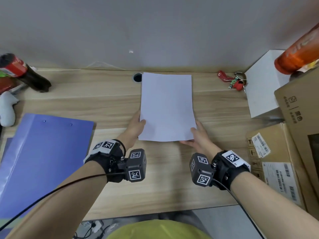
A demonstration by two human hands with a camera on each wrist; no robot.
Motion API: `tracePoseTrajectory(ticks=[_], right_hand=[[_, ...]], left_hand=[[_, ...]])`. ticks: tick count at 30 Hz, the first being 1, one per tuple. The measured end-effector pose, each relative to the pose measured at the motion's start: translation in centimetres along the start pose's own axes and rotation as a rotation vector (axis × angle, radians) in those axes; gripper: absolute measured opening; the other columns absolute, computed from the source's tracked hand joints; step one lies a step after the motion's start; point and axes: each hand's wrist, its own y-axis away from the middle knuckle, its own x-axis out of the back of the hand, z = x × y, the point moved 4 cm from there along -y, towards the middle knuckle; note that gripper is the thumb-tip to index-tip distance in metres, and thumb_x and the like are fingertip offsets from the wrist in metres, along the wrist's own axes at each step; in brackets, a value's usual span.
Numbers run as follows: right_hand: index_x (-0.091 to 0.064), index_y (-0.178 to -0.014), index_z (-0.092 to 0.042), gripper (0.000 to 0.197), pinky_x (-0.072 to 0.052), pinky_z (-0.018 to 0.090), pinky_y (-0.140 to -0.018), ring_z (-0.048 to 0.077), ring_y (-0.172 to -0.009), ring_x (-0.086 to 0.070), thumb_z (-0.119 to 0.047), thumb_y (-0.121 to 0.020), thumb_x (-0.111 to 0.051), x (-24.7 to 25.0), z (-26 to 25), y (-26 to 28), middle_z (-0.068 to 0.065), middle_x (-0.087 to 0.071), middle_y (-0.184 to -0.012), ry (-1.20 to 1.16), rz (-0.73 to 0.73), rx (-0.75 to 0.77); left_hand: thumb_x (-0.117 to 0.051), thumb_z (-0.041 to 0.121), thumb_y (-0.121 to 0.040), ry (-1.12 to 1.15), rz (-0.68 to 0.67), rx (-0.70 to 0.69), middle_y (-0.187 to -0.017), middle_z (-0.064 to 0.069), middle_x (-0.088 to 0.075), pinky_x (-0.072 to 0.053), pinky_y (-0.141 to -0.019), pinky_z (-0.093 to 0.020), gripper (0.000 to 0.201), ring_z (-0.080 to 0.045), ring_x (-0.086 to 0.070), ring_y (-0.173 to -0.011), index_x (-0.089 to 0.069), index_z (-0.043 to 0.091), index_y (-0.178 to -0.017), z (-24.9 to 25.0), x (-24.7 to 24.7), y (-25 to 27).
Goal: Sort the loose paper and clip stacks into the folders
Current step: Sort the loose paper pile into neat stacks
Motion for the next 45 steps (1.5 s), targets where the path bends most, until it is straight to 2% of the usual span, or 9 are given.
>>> tracePoseTrajectory(ticks=[4,9,13,19,23,26,29,37,45], right_hand=[[-0.043,-0.129,-0.031,0.038,-0.058,0.033,-0.057,0.031,-0.115,-0.056,-0.008,-0.099,-0.037,0.2,-0.9,-1.6,-0.001,-0.050,-0.133,0.012,0.019,-0.005],[-0.026,-0.140,-0.020,0.046,-0.059,0.036,-0.063,0.032,-0.085,-0.066,-0.008,-0.099,-0.042,1.1,0.4,-1.3,0.011,-0.048,-0.130,-0.034,-0.031,-0.142],[-0.026,-0.138,-0.020,0.047,-0.056,0.037,-0.076,0.034,-0.090,-0.064,0.000,-0.097,-0.039,1.9,1.8,-0.9,0.023,-0.049,-0.128,-0.086,-0.063,-0.193],[-0.028,-0.127,-0.023,0.037,-0.053,0.043,-0.092,0.036,-0.095,-0.066,-0.003,-0.097,-0.039,1.0,0.3,-1.3,0.013,-0.054,-0.119,-0.032,-0.147,-0.160],[-0.021,-0.127,-0.034,0.041,-0.057,0.047,-0.082,0.038,-0.093,-0.069,-0.013,-0.098,-0.041,2.2,0.9,-0.2,0.016,-0.064,-0.113,0.115,-0.176,-0.173],[-0.023,-0.117,-0.027,0.029,-0.055,0.053,-0.084,0.041,-0.093,-0.069,-0.018,-0.099,-0.043,3.4,1.8,0.8,0.019,-0.069,-0.105,0.155,-0.175,-0.172],[-0.036,-0.112,-0.017,0.017,-0.054,0.050,-0.090,0.035,-0.101,-0.067,-0.026,-0.099,-0.043,3.5,2.5,1.3,0.014,-0.070,-0.109,0.255,-0.266,-0.148],[-0.055,-0.110,-0.022,0.019,-0.048,0.042,-0.100,0.019,-0.115,-0.056,-0.035,-0.098,-0.047,1.2,0.9,1.2,0.003,-0.055,-0.123,0.447,-0.379,-0.057],[-0.056,-0.110,-0.020,0.017,-0.048,0.045,-0.098,0.026,-0.097,-0.064,-0.028,-0.099,-0.046,0.7,2.8,3.6,0.002,-0.063,-0.111,0.472,-0.313,-0.071]], left_hand=[[-0.041,0.017,-0.095,0.053,0.001,0.013,-0.134,0.009,-0.059,-0.045,-0.102,-0.039,0.046,-0.016,-0.057,-0.120,-0.044,0.028,-0.140,0.6,-0.2,-0.3],[-0.046,0.009,-0.085,0.151,0.130,0.038,-0.123,-0.004,-0.063,-0.046,-0.082,-0.034,0.042,-0.021,-0.060,-0.106,-0.049,0.009,-0.127,-0.2,0.0,1.4],[-0.050,0.012,-0.086,0.126,0.087,0.067,-0.129,0.004,-0.062,-0.044,-0.102,-0.036,0.046,-0.016,-0.059,-0.116,-0.052,0.021,-0.132,-0.1,-1.3,2.3],[-0.058,0.035,-0.074,0.006,0.043,0.118,-0.146,0.010,-0.045,-0.037,-0.110,-0.047,0.067,-0.017,-0.046,-0.132,-0.043,0.036,-0.139,-2.7,-0.4,-0.6],[-0.041,0.007,-0.093,-0.001,0.090,0.138,-0.129,-0.002,-0.059,-0.049,-0.085,-0.029,0.038,-0.011,-0.060,-0.106,-0.051,0.015,-0.128,-0.1,-1.2,2.4],[-0.047,0.015,-0.093,0.009,0.222,0.232,-0.143,-0.011,-0.043,-0.050,-0.077,-0.030,0.050,-0.022,-0.054,-0.115,-0.038,0.014,-0.142,-2.0,-0.3,2.8],[-0.051,0.021,-0.089,-0.002,0.308,0.298,-0.143,-0.013,-0.038,-0.054,-0.061,-0.029,0.054,-0.018,-0.059,-0.084,-0.038,0.016,-0.142,-3.2,0.1,3.5],[-0.052,0.012,-0.095,0.057,0.107,0.113,-0.147,0.000,-0.033,-0.046,-0.103,-0.038,0.057,-0.021,-0.057,-0.116,-0.029,0.019,-0.146,-2.0,-1.7,5.5],[-0.047,0.013,-0.097,0.039,0.083,0.102,-0.130,-0.005,-0.049,-0.051,-0.080,-0.034,0.045,-0.023,-0.063,-0.095,-0.038,0.015,-0.140,-4.7,0.9,8.8]])
